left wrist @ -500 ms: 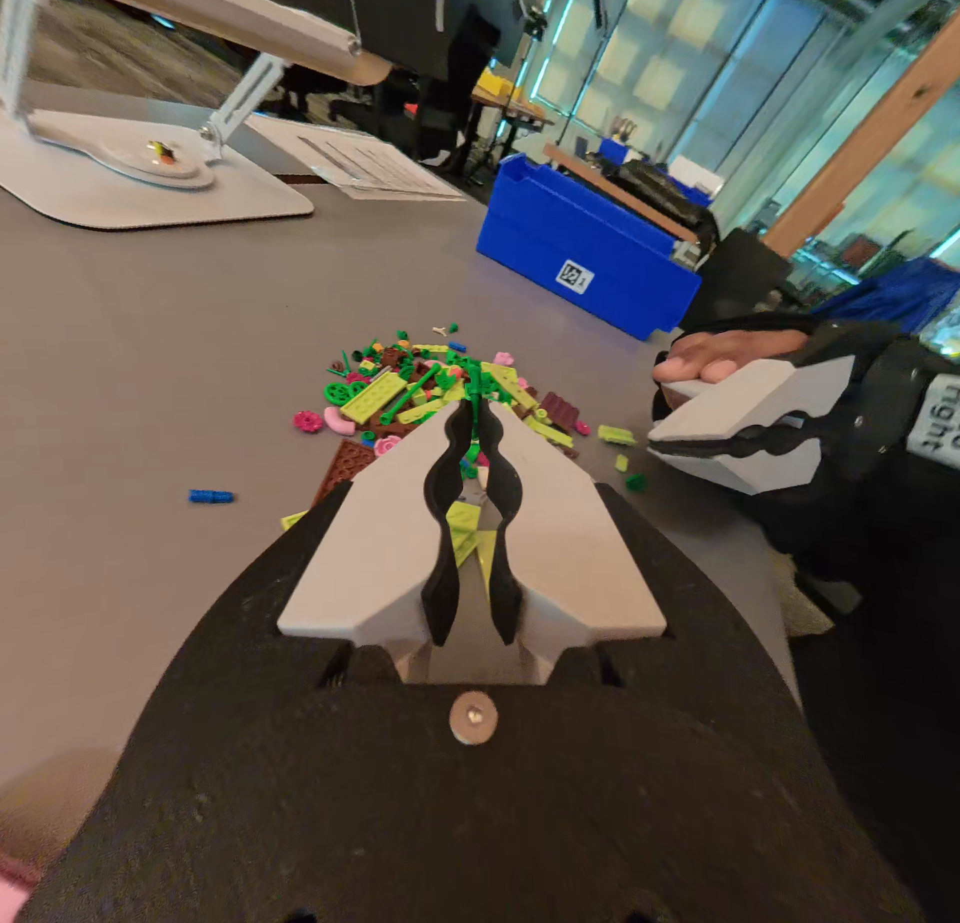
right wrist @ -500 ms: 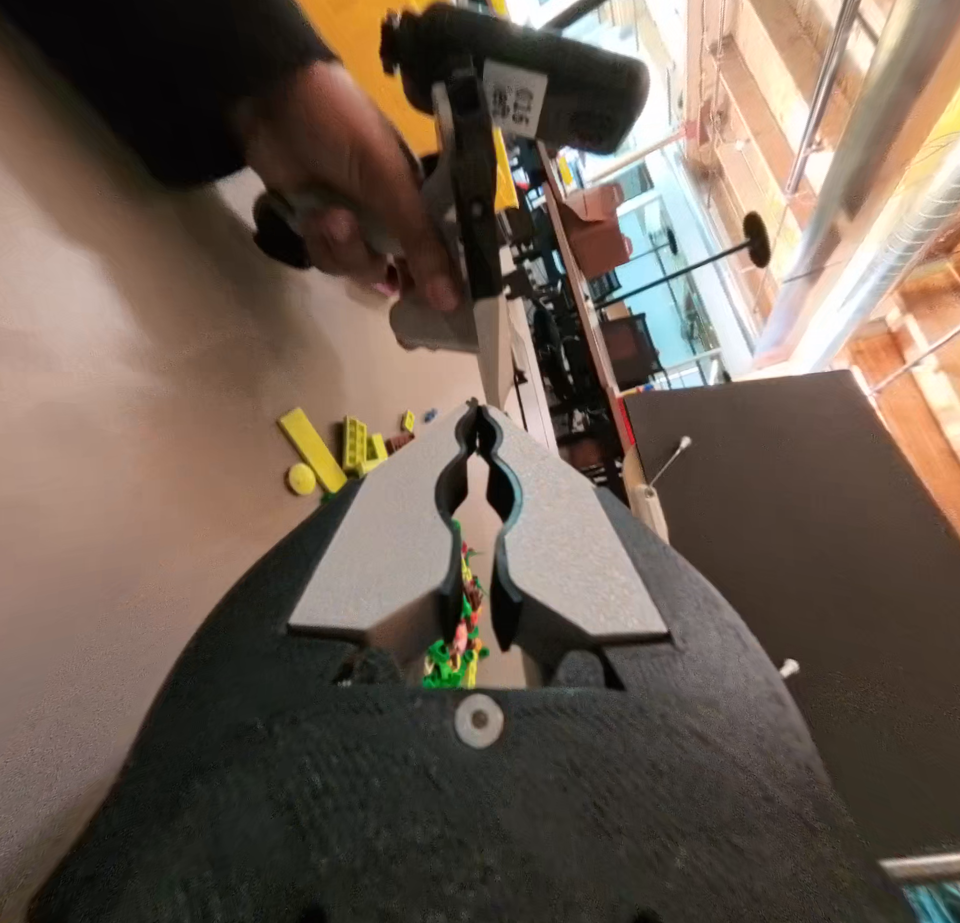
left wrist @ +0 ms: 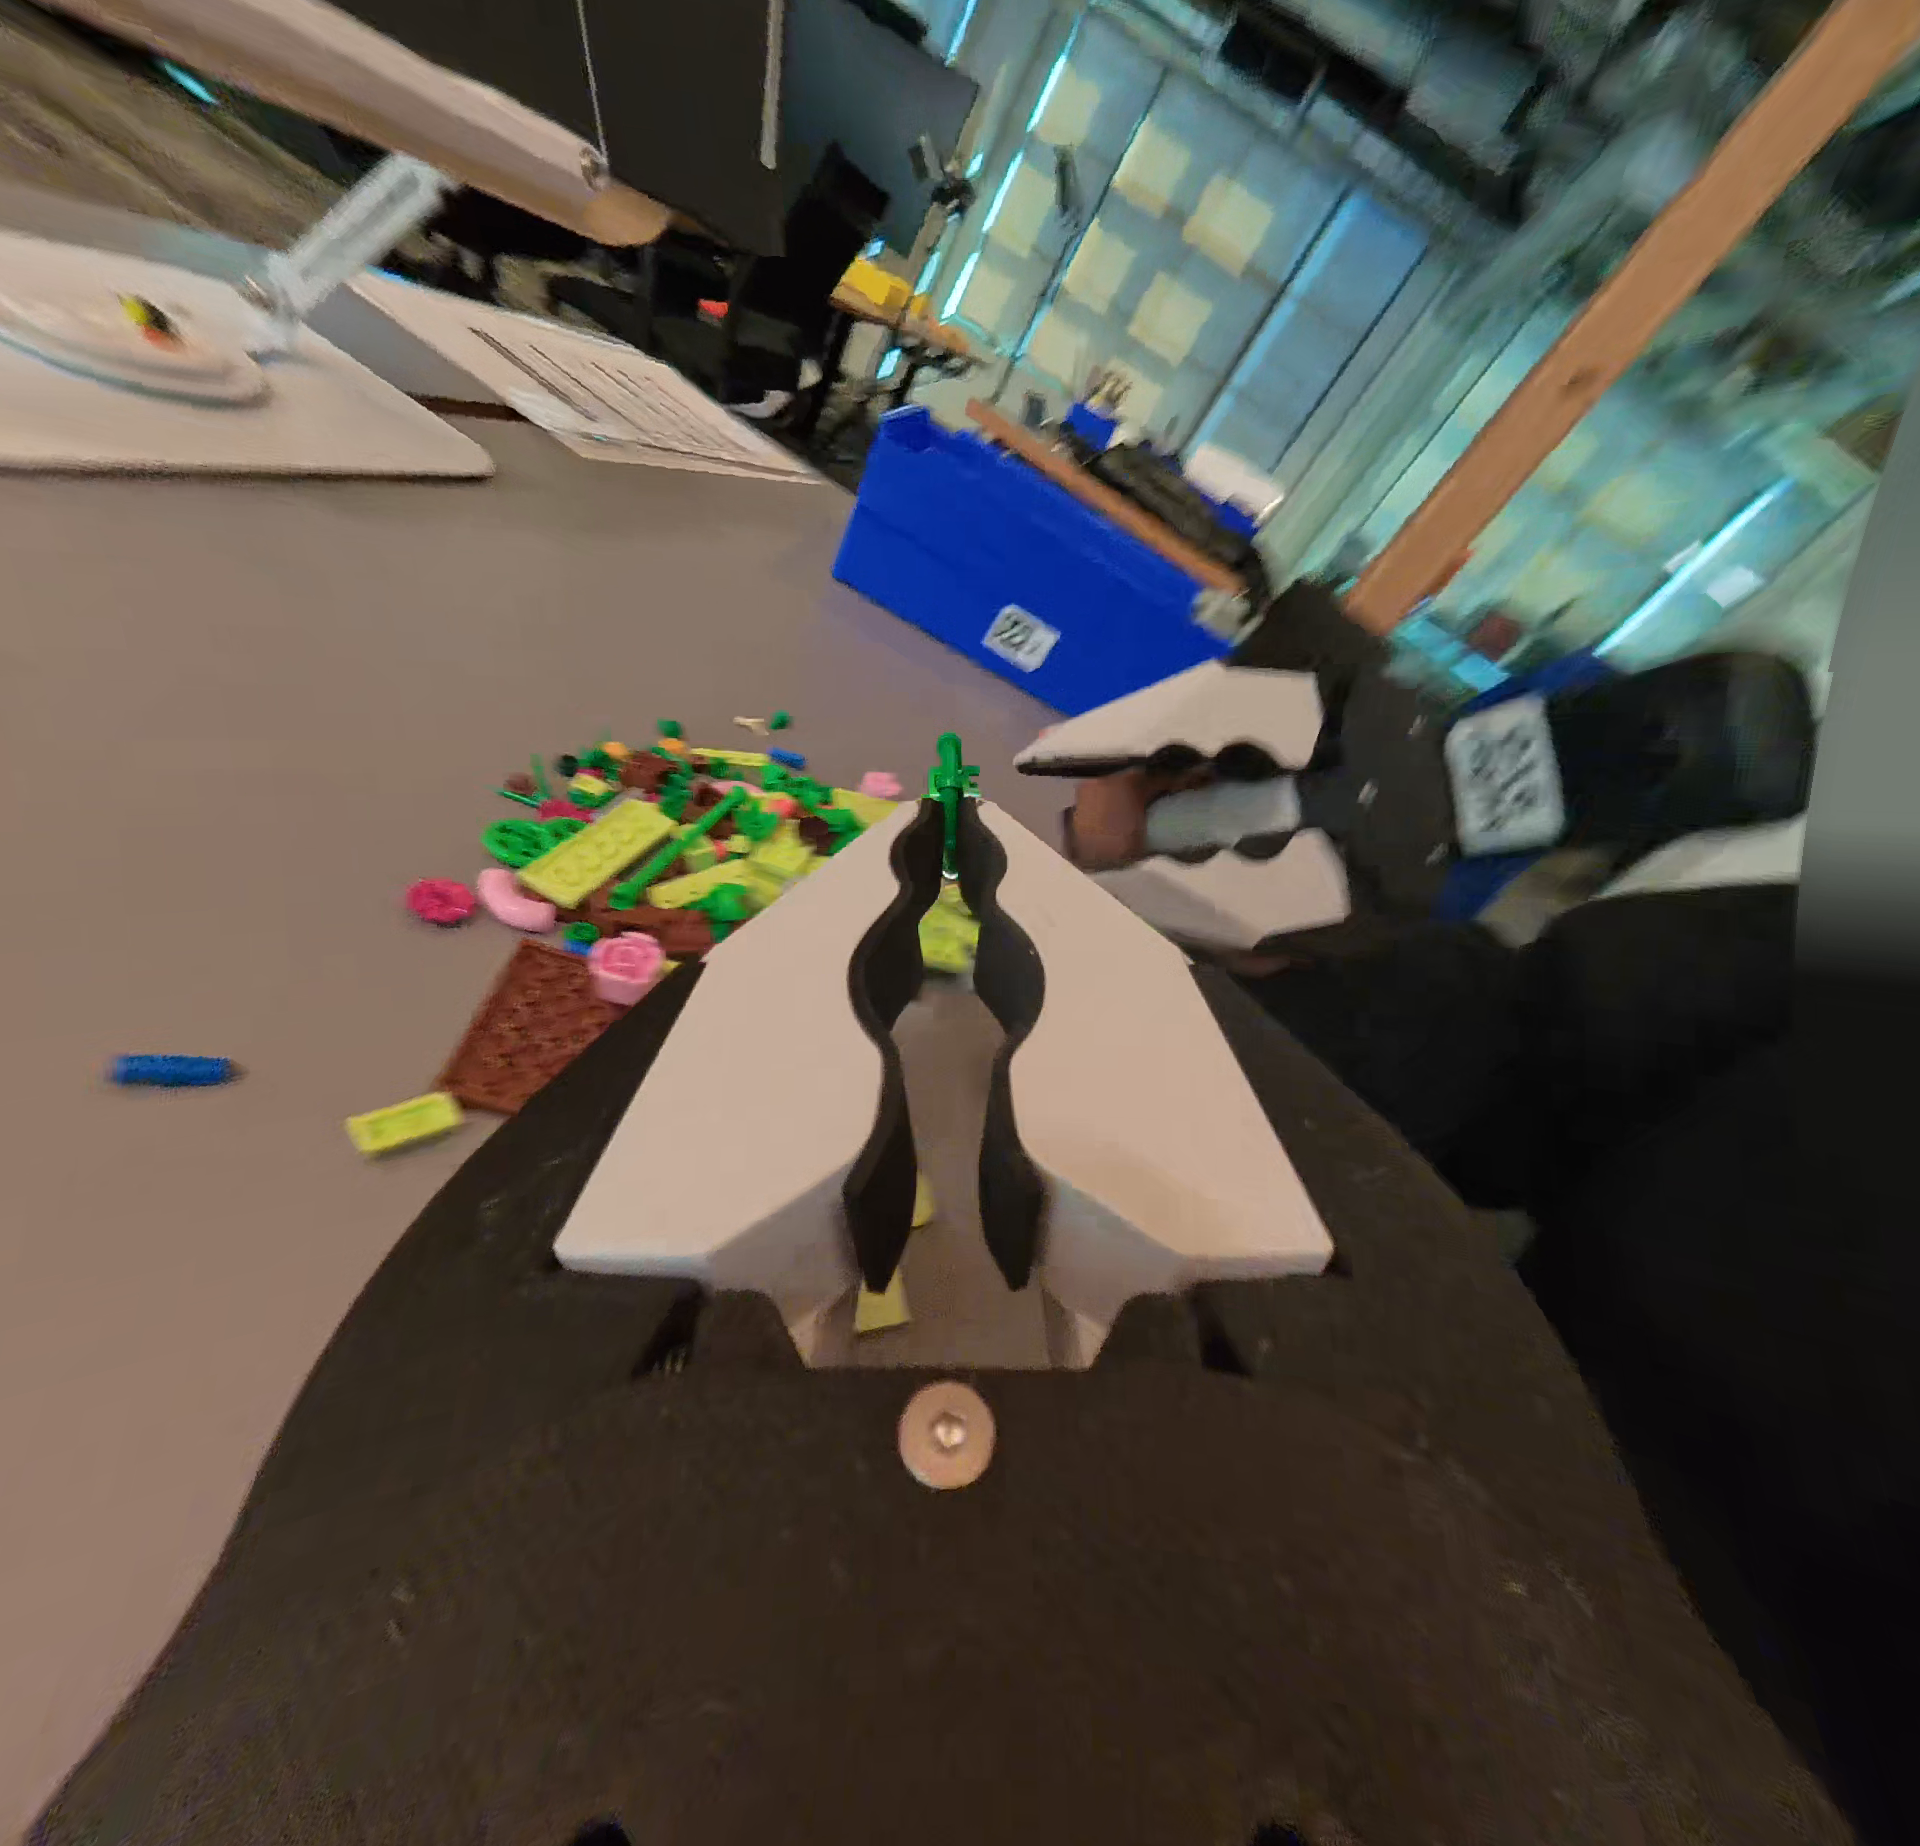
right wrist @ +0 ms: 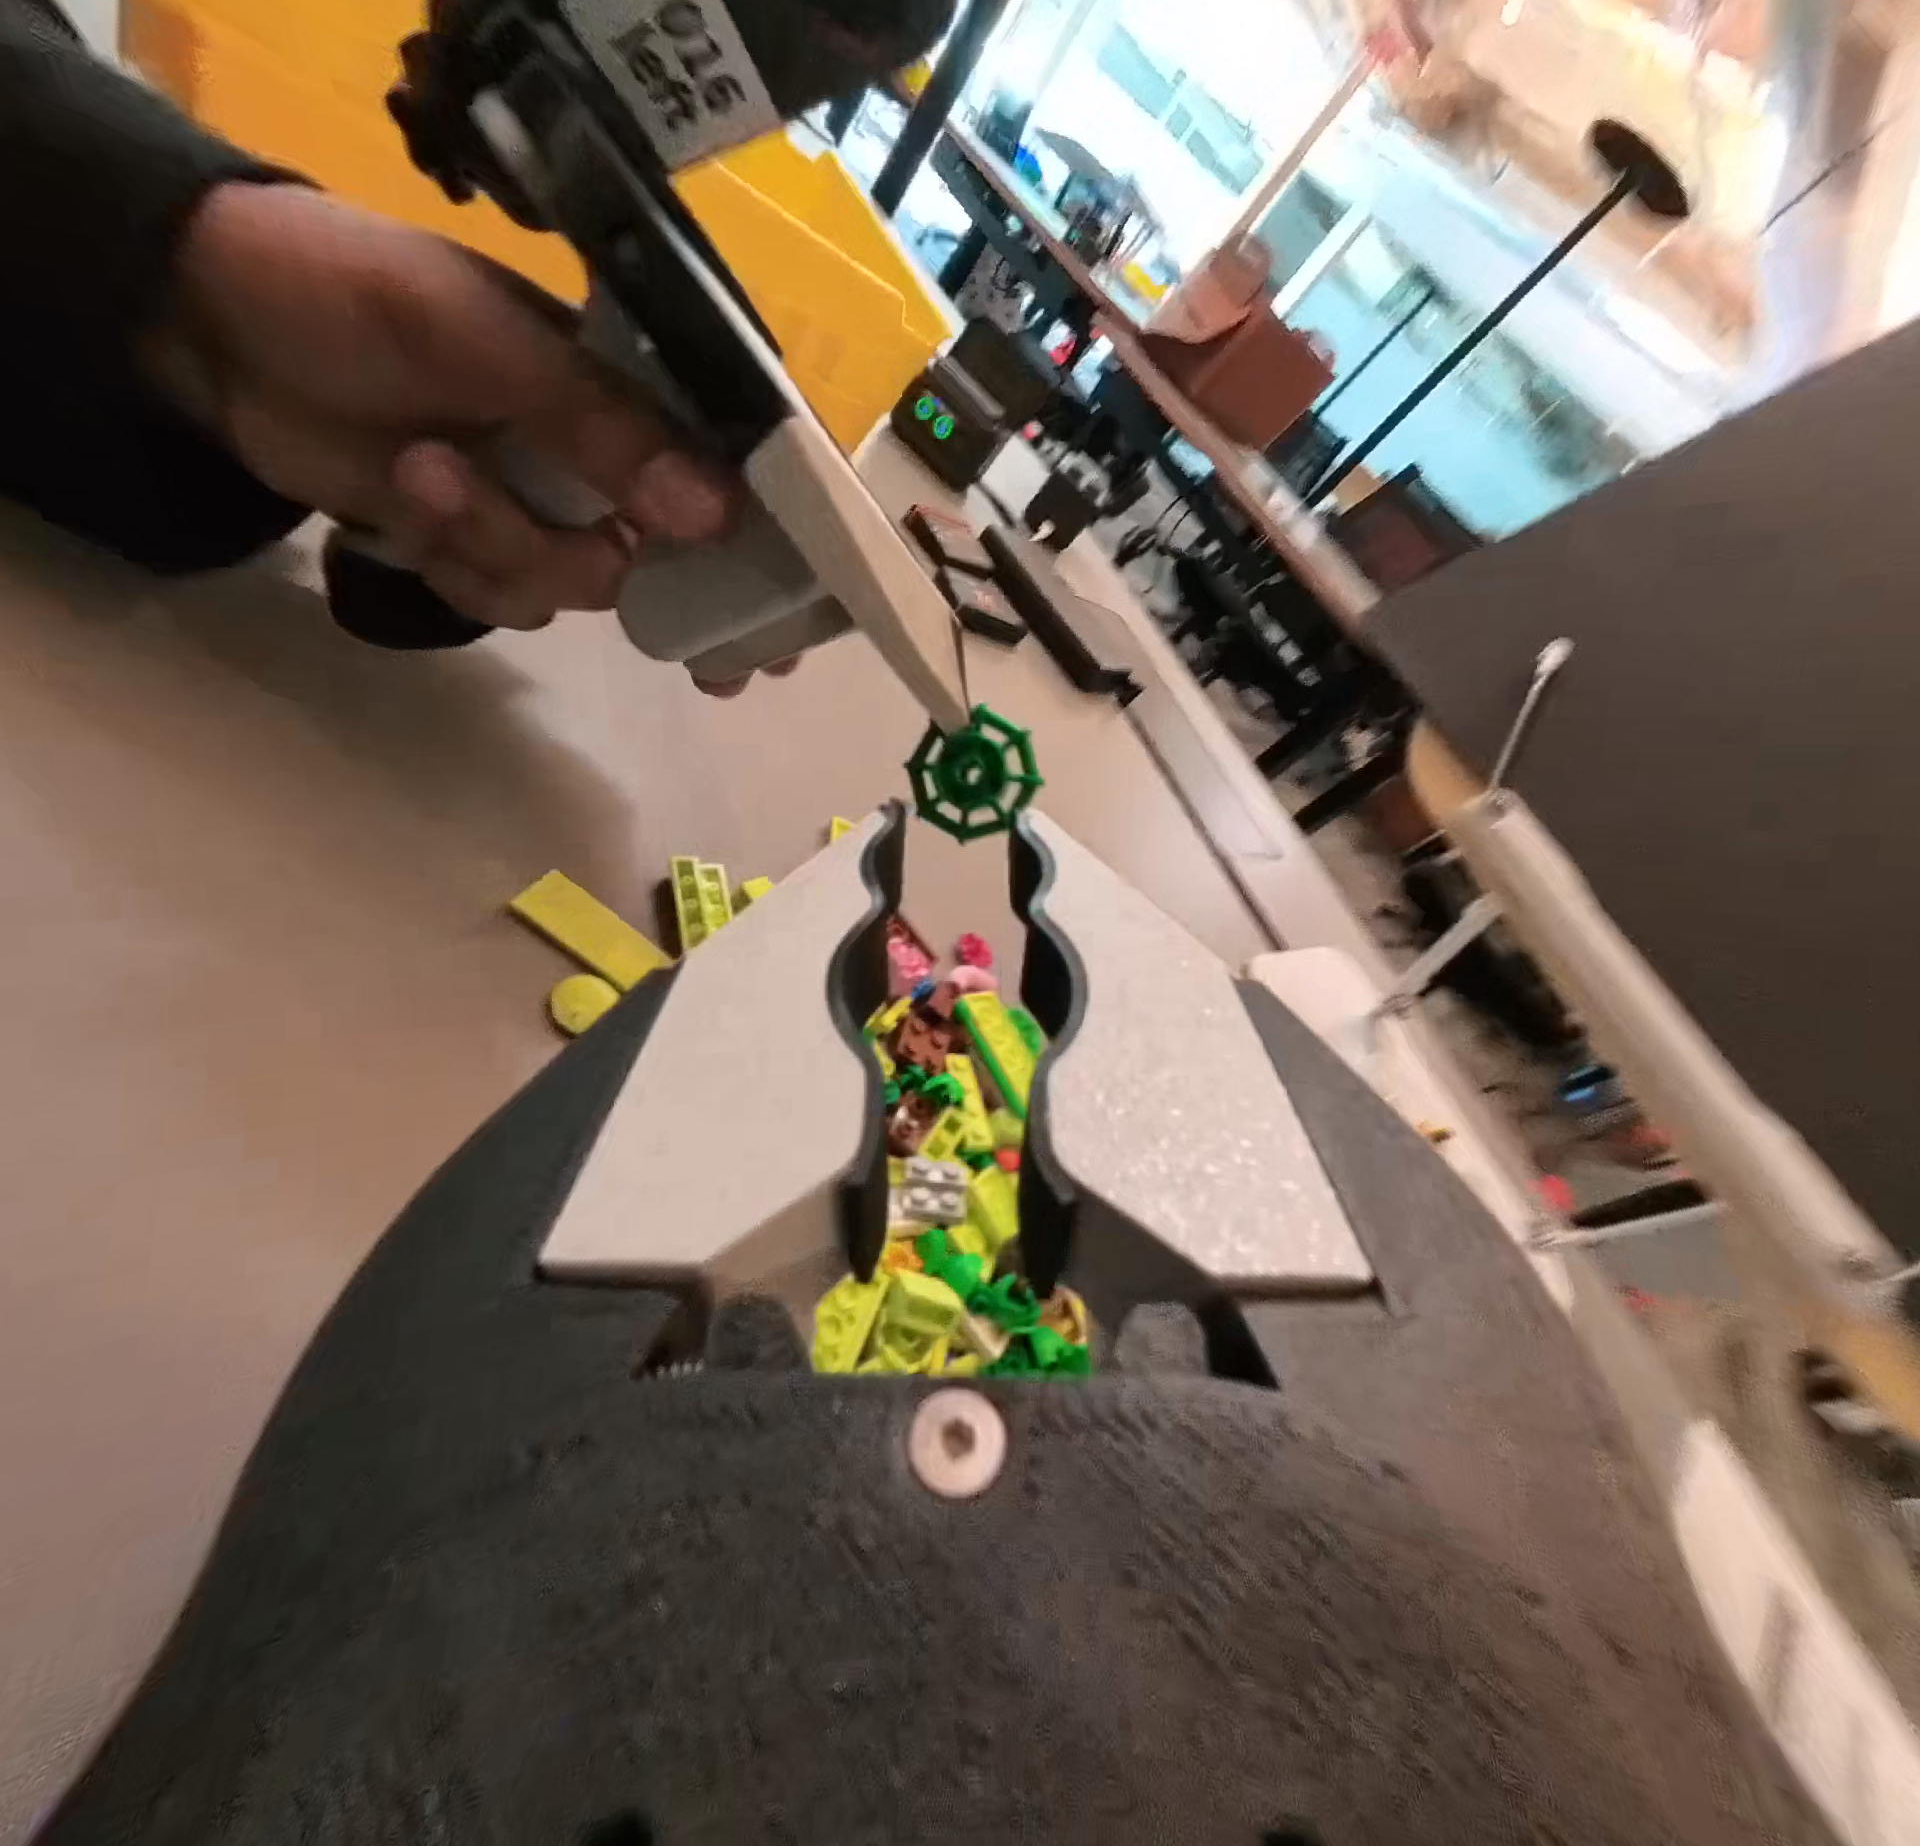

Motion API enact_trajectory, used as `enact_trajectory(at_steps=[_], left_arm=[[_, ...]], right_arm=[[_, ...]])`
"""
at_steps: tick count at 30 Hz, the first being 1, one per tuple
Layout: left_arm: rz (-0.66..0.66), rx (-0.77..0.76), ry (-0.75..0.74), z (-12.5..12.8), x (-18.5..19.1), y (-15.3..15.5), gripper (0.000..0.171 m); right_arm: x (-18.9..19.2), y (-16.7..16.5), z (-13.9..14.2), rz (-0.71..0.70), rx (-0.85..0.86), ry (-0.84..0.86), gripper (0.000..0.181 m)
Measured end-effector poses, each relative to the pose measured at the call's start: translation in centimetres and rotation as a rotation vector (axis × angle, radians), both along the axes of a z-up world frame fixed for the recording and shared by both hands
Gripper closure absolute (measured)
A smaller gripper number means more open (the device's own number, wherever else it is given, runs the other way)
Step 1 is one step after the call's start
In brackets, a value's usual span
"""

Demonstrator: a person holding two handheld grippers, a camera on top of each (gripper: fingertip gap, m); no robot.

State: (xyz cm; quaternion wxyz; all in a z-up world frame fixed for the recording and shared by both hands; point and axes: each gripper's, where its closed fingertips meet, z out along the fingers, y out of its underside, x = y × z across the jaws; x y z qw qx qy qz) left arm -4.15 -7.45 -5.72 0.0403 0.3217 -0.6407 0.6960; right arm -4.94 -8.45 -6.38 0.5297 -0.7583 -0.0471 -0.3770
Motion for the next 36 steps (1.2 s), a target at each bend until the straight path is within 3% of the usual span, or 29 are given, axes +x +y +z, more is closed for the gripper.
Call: enact_trajectory(at_steps=[2,4,8,12,20,31,36], left_arm=[[-0.056,-0.145,0.126,0.5,-0.3,-0.2,0.171],[-0.093,-0.243,0.216,0.6,-0.4,-0.3,0.171],[-0.146,-0.307,0.278,0.7,-1.0,-0.8,0.171],[-0.184,-0.391,0.345,1.2,-1.5,-1.1,0.171],[-0.157,-0.329,0.253,1.4,-2.2,-1.6,0.171],[-0.193,-0.327,0.284,1.0,-2.3,-1.6,0.171],[-0.247,-0.332,0.294,1.4,-3.0,-1.9,0.171]], right_arm=[[-0.9,0.3,1.0,0.014,0.027,-0.106,0.164],[-1.3,0.3,1.8,0.024,0.071,-0.107,0.161],[-0.9,0.0,2.0,0.020,0.101,-0.053,0.156],[-1.2,0.4,1.8,0.036,0.093,-0.040,0.162],[-1.2,0.2,2.6,0.073,0.184,0.084,0.163],[-1.3,0.4,2.0,0.107,0.142,0.060,0.165],[-2.1,0.1,2.2,0.195,0.139,0.023,0.164]])
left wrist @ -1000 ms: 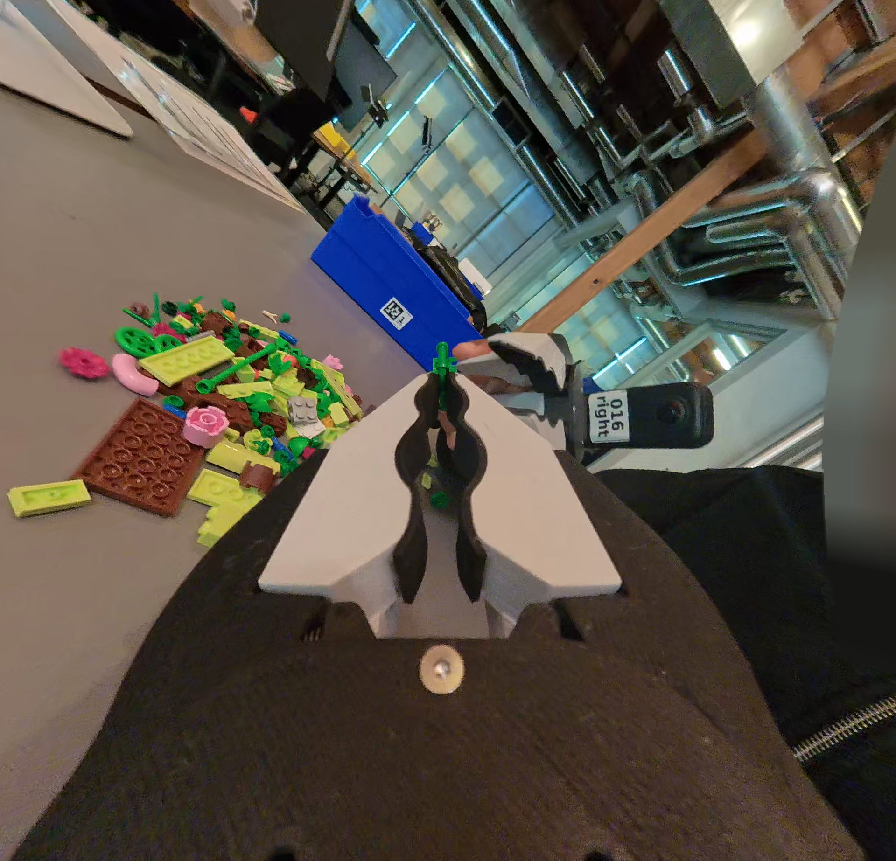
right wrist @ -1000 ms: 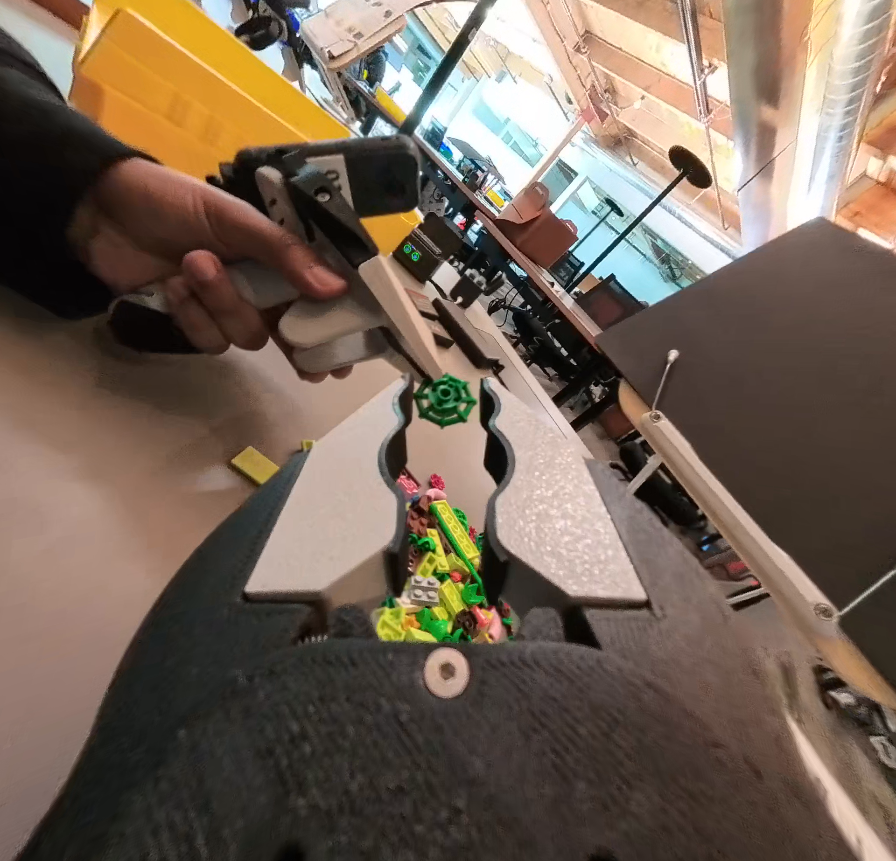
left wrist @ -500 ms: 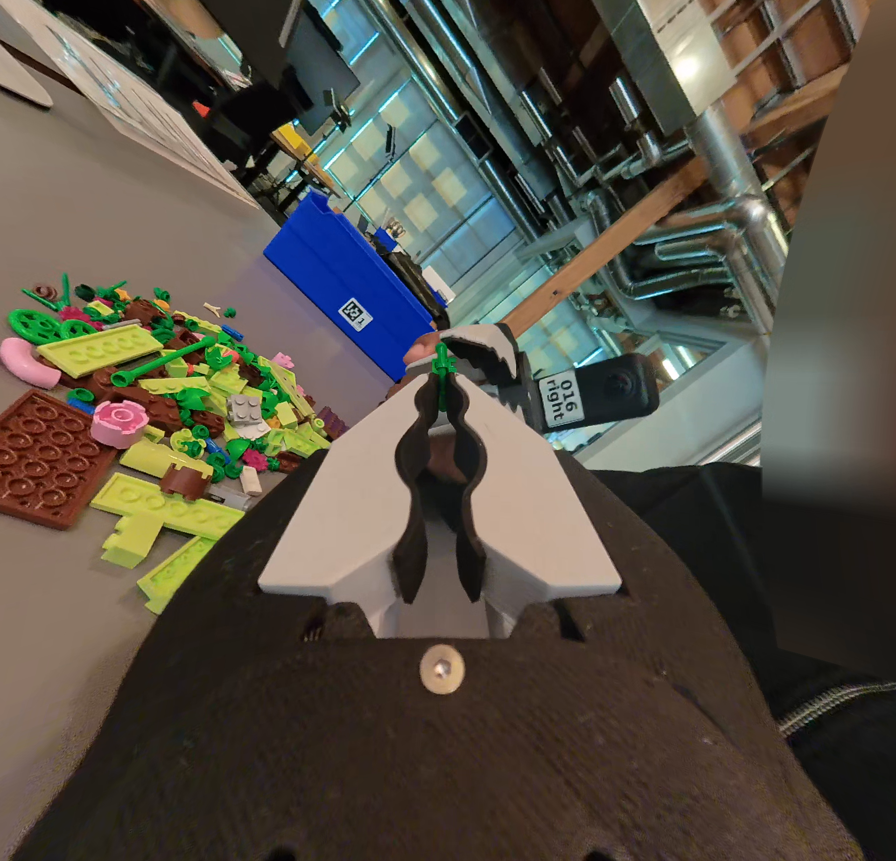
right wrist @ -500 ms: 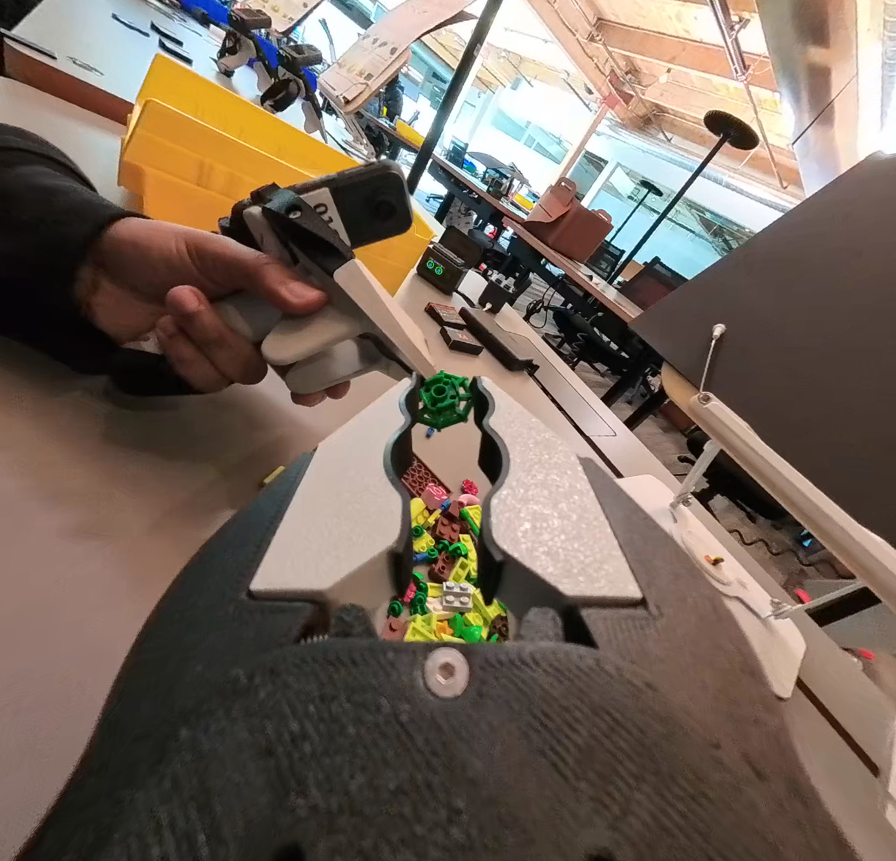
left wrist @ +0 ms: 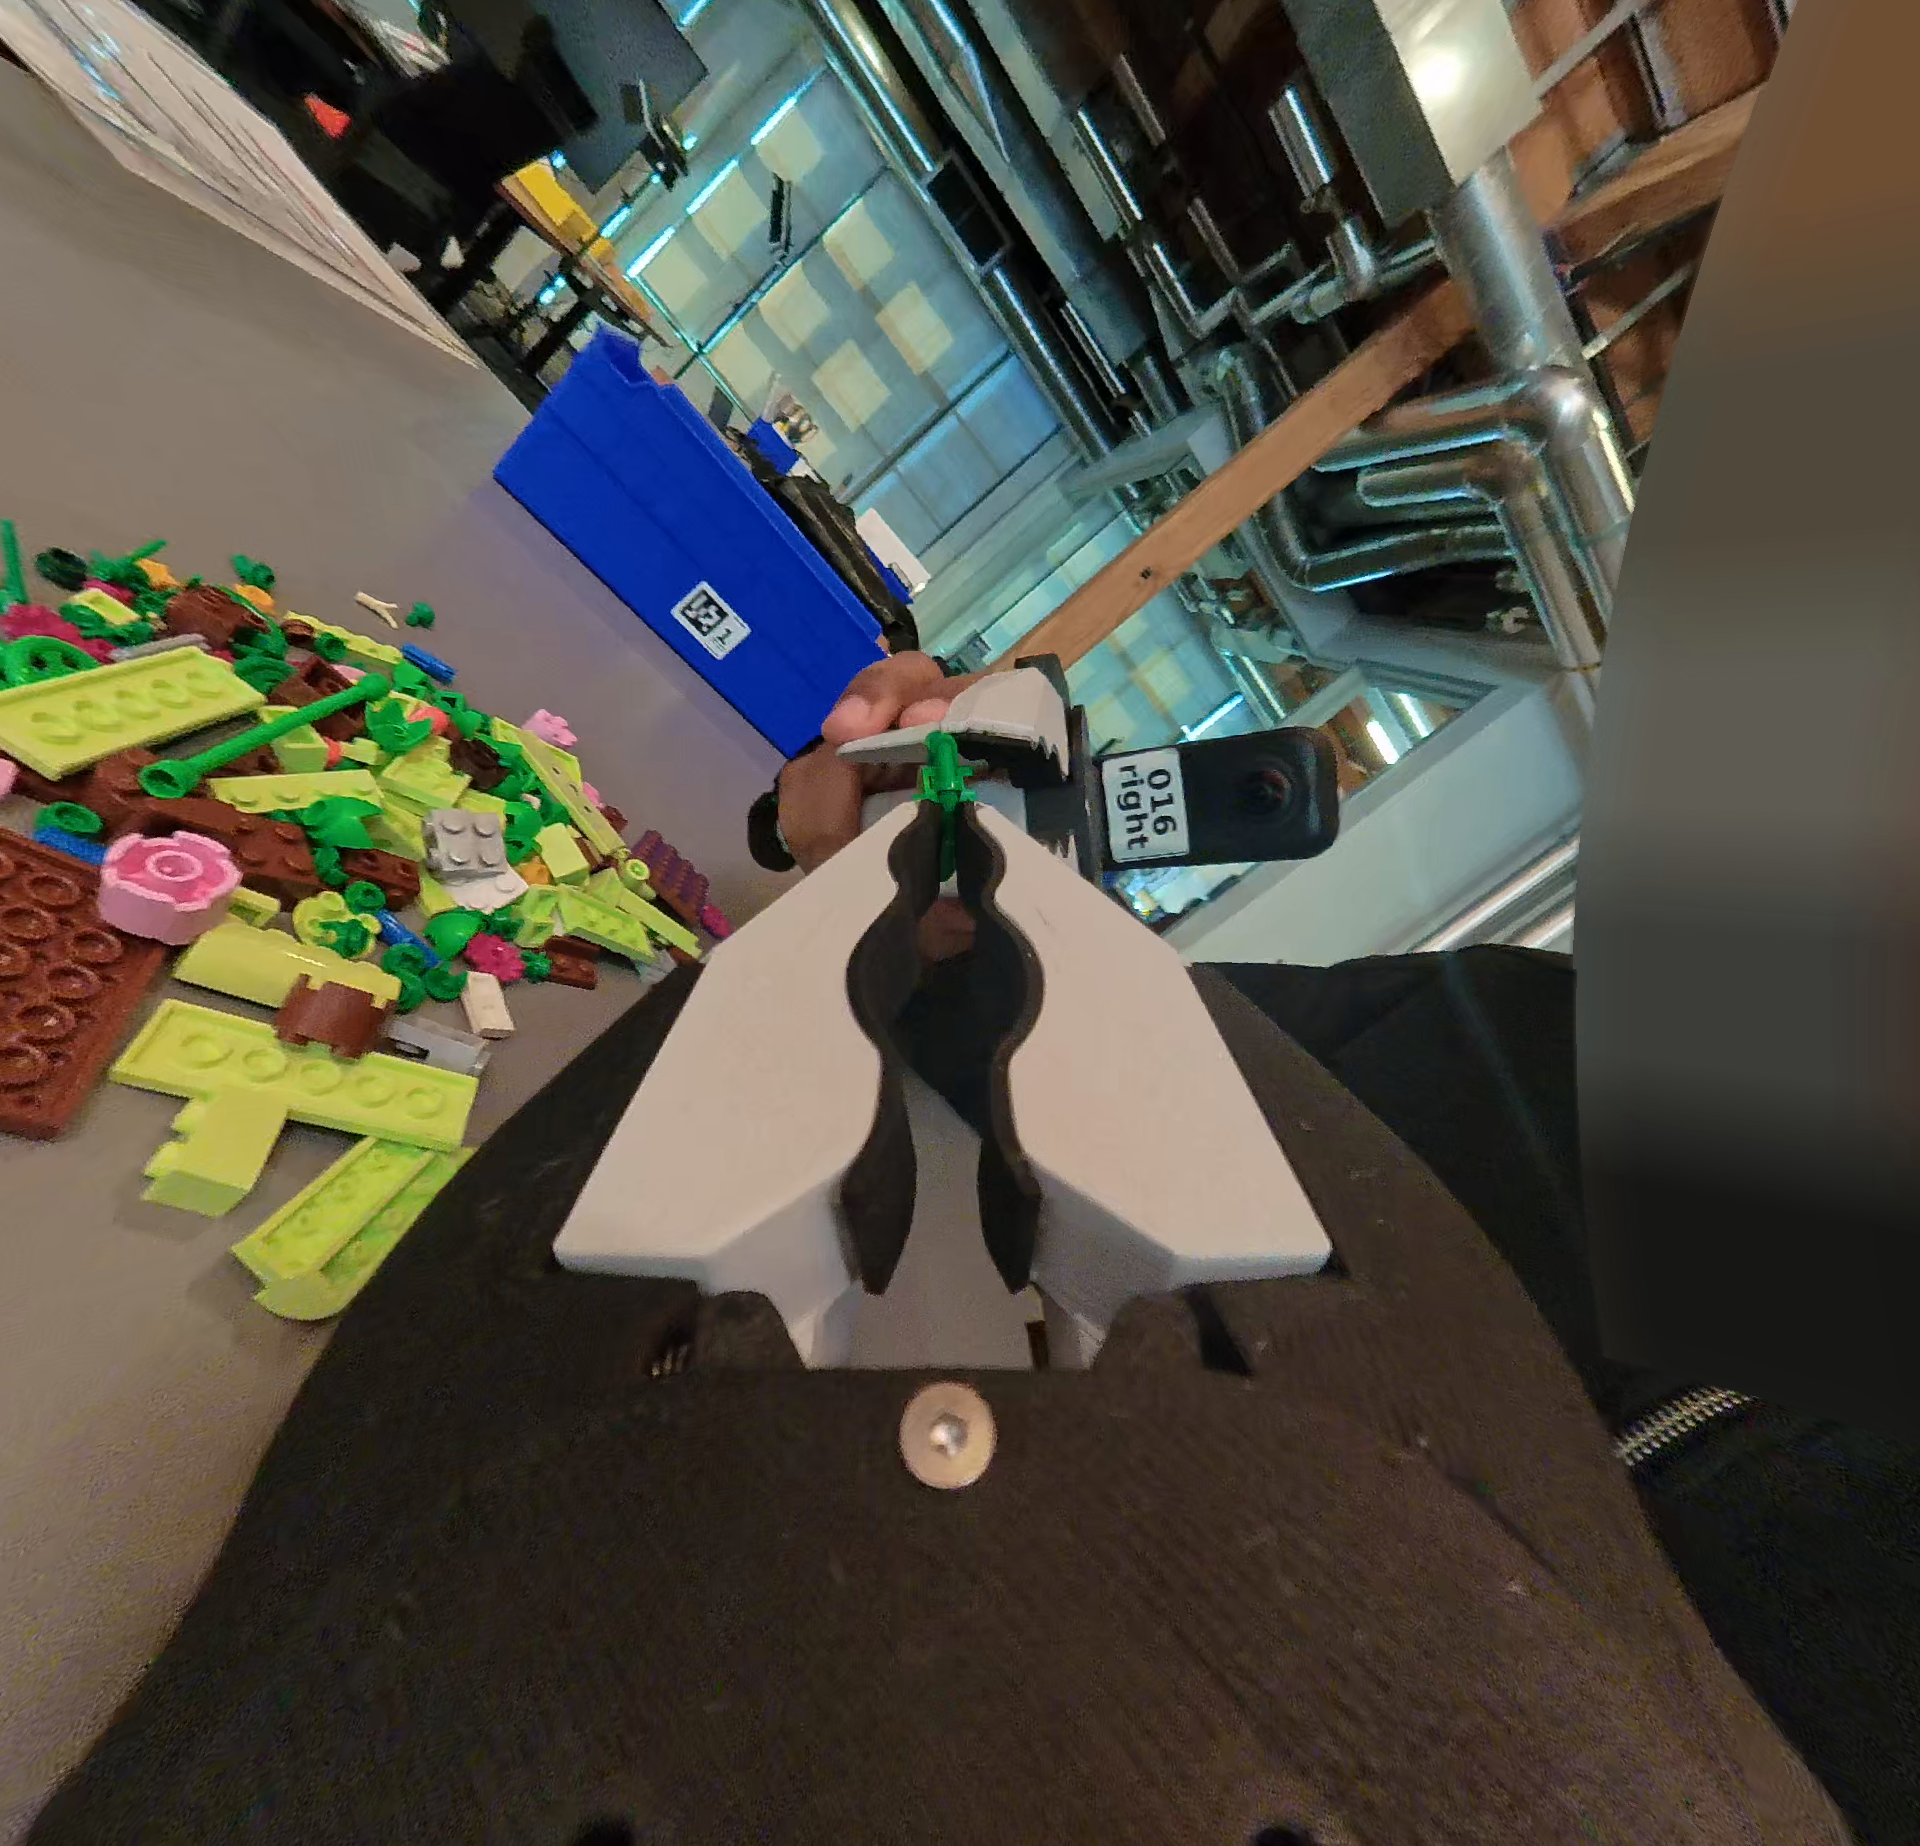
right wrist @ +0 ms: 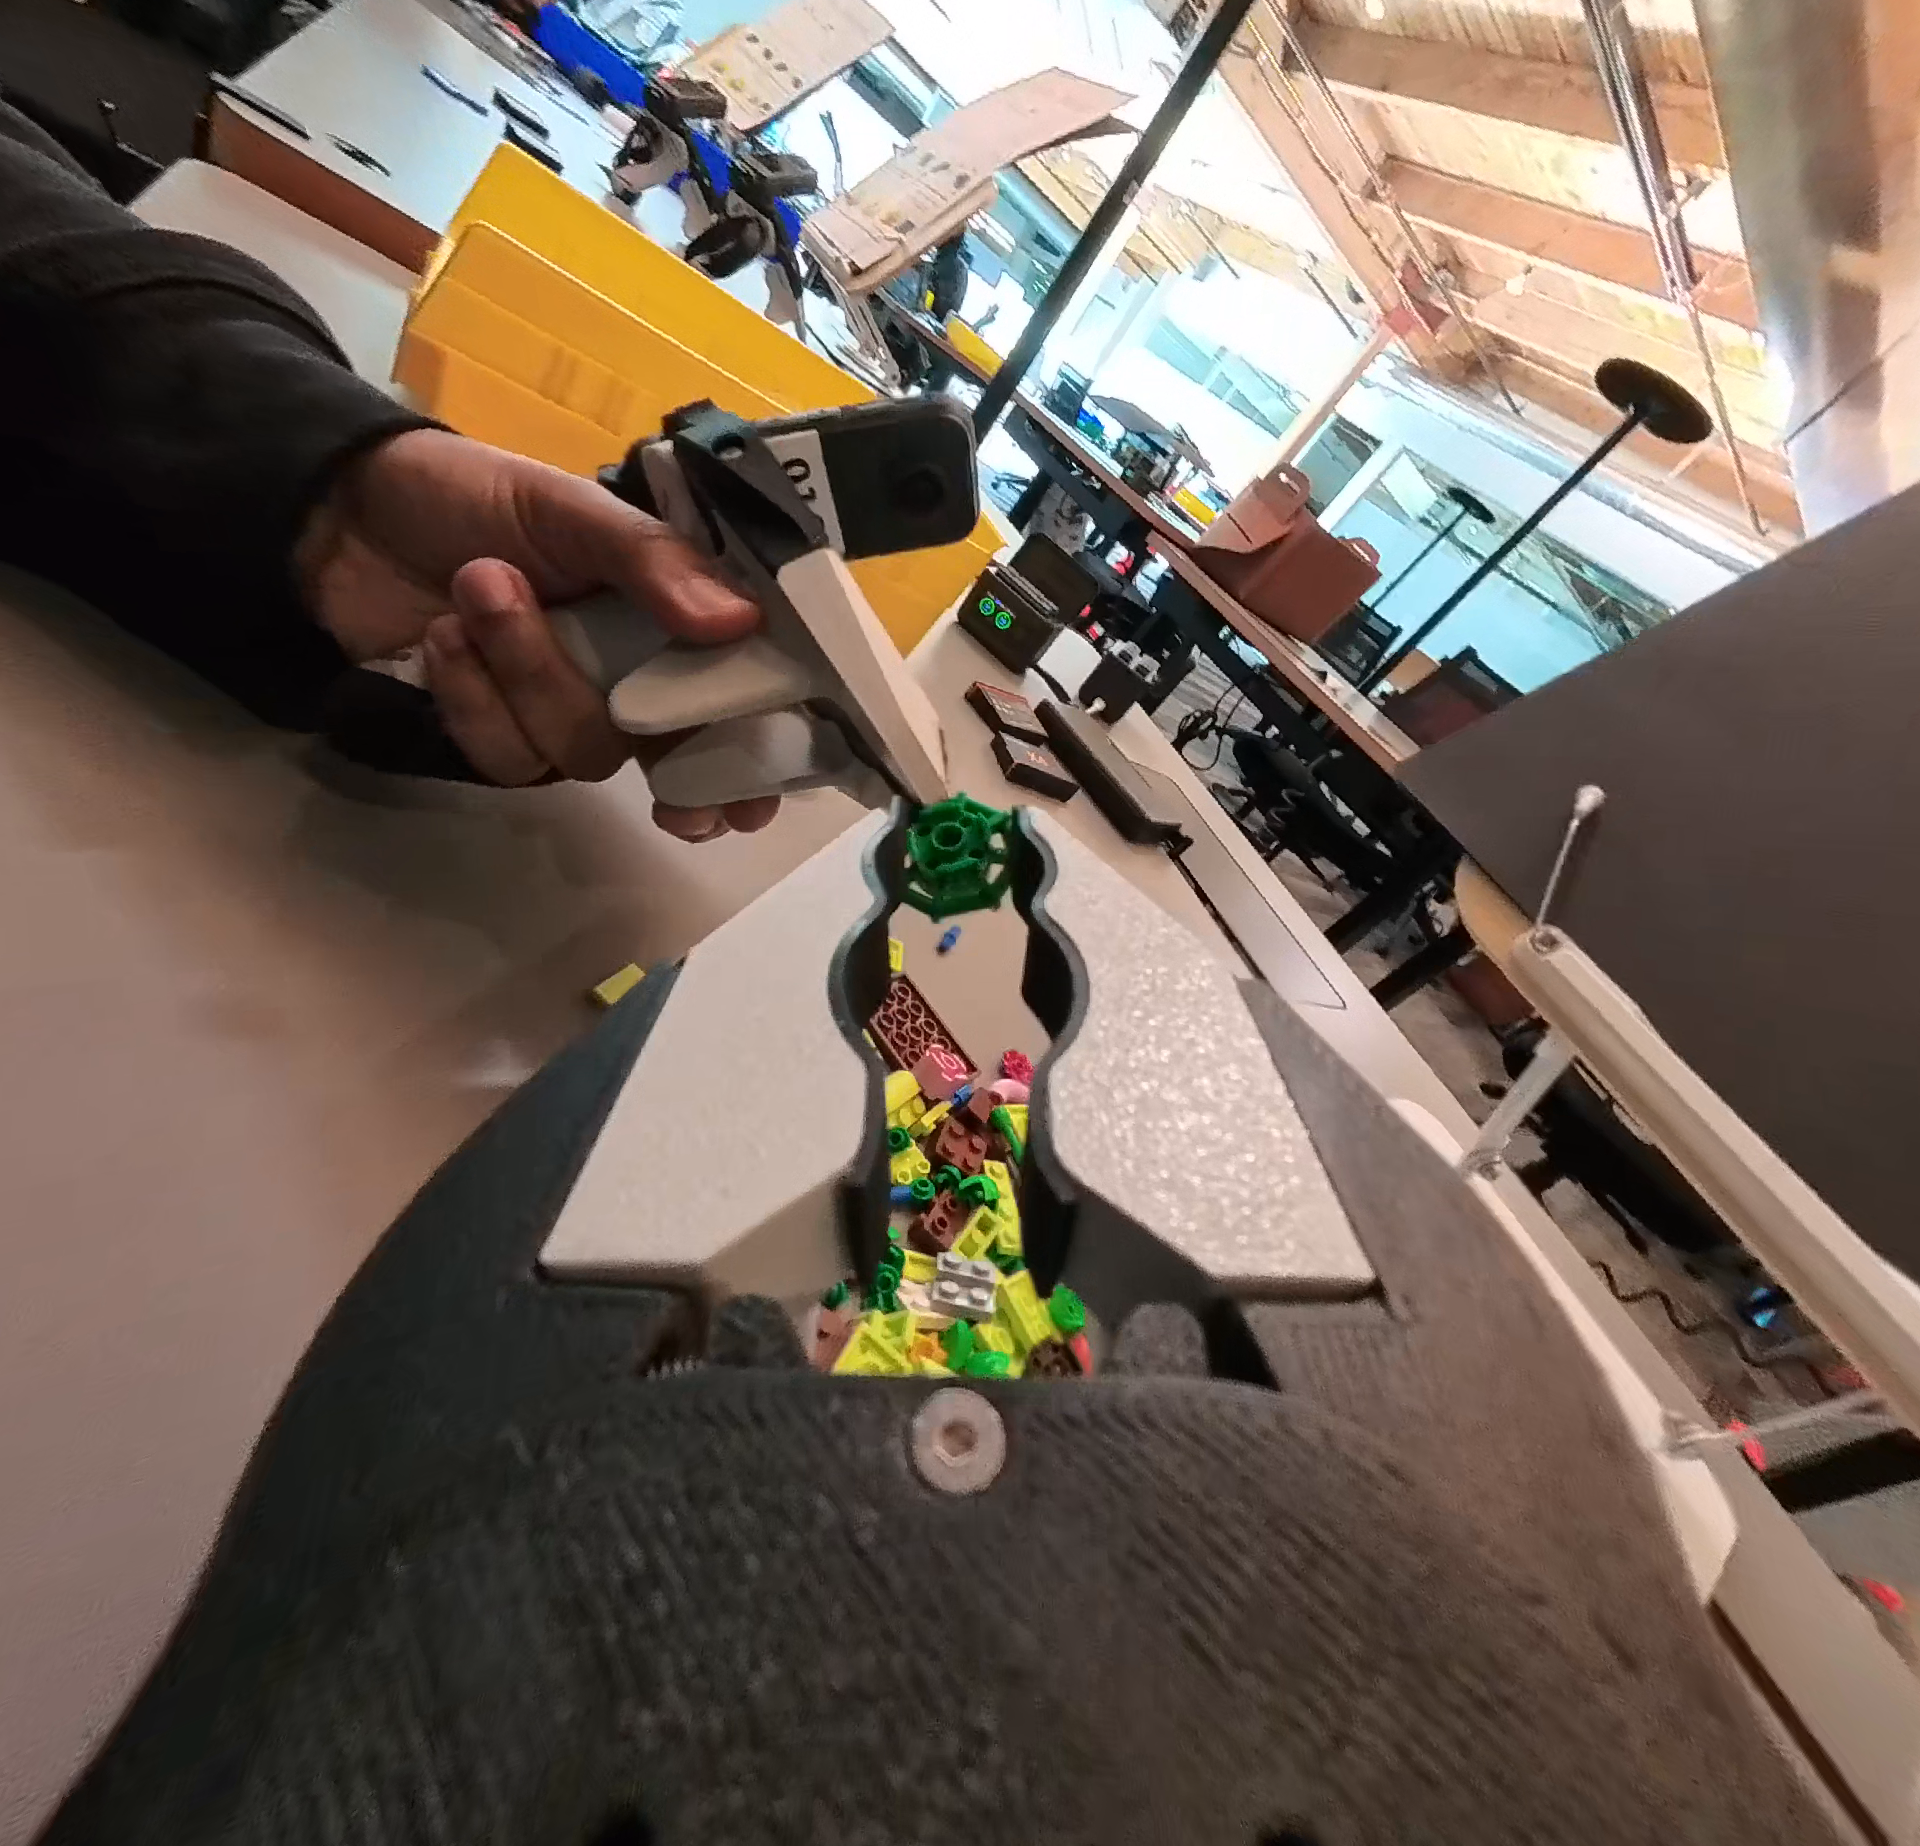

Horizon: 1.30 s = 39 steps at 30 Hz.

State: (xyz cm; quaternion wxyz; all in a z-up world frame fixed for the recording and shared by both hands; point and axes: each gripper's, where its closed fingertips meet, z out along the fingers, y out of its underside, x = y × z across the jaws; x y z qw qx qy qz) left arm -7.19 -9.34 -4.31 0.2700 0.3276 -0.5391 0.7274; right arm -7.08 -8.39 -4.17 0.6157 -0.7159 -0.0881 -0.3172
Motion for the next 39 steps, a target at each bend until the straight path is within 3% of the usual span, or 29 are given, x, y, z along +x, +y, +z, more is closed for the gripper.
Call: enact_trajectory(at_steps=[10,17,24,31,34,39], left_arm=[[-0.065,0.079,-0.081,-0.1,-1.3,-0.4,0.171],[-0.079,0.021,-0.035,0.4,-1.2,-0.3,0.171],[-0.074,0.058,-0.091,0.4,-1.5,-0.3,0.171],[0.055,0.265,-0.324,-0.2,-1.3,-0.3,0.171],[0.048,0.238,-0.245,-0.7,-0.8,-0.2,0.171],[0.054,0.265,-0.280,-0.9,-0.8,-0.3,0.171]], right_arm=[[-1.2,-0.4,-0.2,0.076,-0.046,-0.095,0.164],[-1.3,-0.3,0.2,0.034,-0.048,-0.202,0.169],[-1.5,-0.4,0.3,0.067,-0.027,-0.145,0.169],[-0.8,-0.6,-0.7,0.003,-0.127,-0.099,0.169],[-0.4,-0.6,-1.3,-0.040,-0.164,-0.097,0.170],[-0.1,-0.8,-1.7,-0.066,-0.211,-0.070,0.171]])
